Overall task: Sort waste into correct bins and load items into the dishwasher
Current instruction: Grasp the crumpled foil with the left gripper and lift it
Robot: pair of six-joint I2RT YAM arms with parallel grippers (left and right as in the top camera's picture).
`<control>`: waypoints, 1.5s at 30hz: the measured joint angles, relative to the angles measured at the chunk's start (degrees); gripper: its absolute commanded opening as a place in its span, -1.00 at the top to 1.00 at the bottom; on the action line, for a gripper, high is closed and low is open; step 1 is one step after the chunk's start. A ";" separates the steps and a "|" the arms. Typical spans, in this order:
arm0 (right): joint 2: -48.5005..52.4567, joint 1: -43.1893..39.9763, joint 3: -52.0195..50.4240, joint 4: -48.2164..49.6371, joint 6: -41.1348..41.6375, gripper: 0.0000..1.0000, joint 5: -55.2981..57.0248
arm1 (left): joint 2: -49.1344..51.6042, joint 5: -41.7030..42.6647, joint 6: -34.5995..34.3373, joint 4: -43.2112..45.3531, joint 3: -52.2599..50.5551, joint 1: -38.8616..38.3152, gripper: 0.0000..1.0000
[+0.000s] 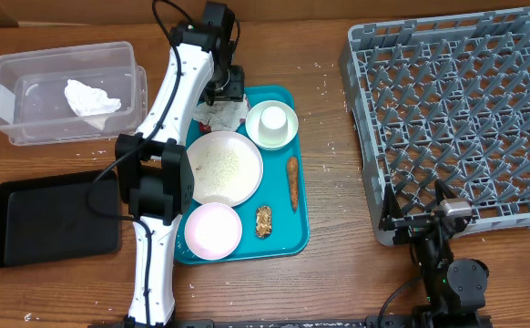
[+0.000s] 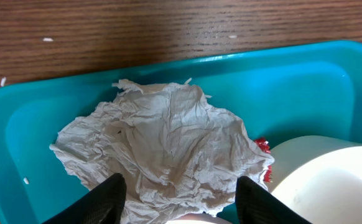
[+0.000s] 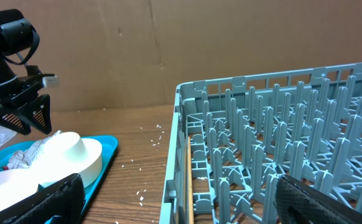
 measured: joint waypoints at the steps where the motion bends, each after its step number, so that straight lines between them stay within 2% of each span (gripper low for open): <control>1: 0.00 0.00 0.00 0.02 0.00 -1.00 0.00 | 0.00 -0.02 0.00 0.07 -0.33 0.00 -0.14; 11: 0.00 0.00 0.00 0.00 0.02 -1.00 -0.02 | 0.00 -0.02 0.02 0.24 -4.35 0.00 -0.03; 17: 0.00 0.00 0.00 0.00 0.02 -1.00 0.00 | 0.00 -0.02 -0.09 0.35 -4.59 0.00 0.27; 21: -0.02 0.00 0.00 0.02 0.00 -1.00 0.00 | 0.00 -0.04 -0.15 0.61 -4.59 0.00 0.60; 24: 0.00 0.00 0.00 0.00 -0.02 -1.00 -0.02 | 0.00 -0.20 0.04 0.63 -4.59 0.00 0.64; 27: 0.00 0.00 0.00 -0.02 0.02 -1.00 -0.02 | 0.00 -0.20 -0.04 0.59 -4.59 0.02 0.92; 34: 0.00 0.00 0.00 0.00 -0.02 -1.00 0.00 | 0.00 -0.20 0.04 -3.41 -3.30 0.55 0.92; 45: 0.00 0.00 0.00 0.00 0.02 -1.00 0.00 | 0.00 -0.20 0.04 -9.88 12.57 1.31 0.92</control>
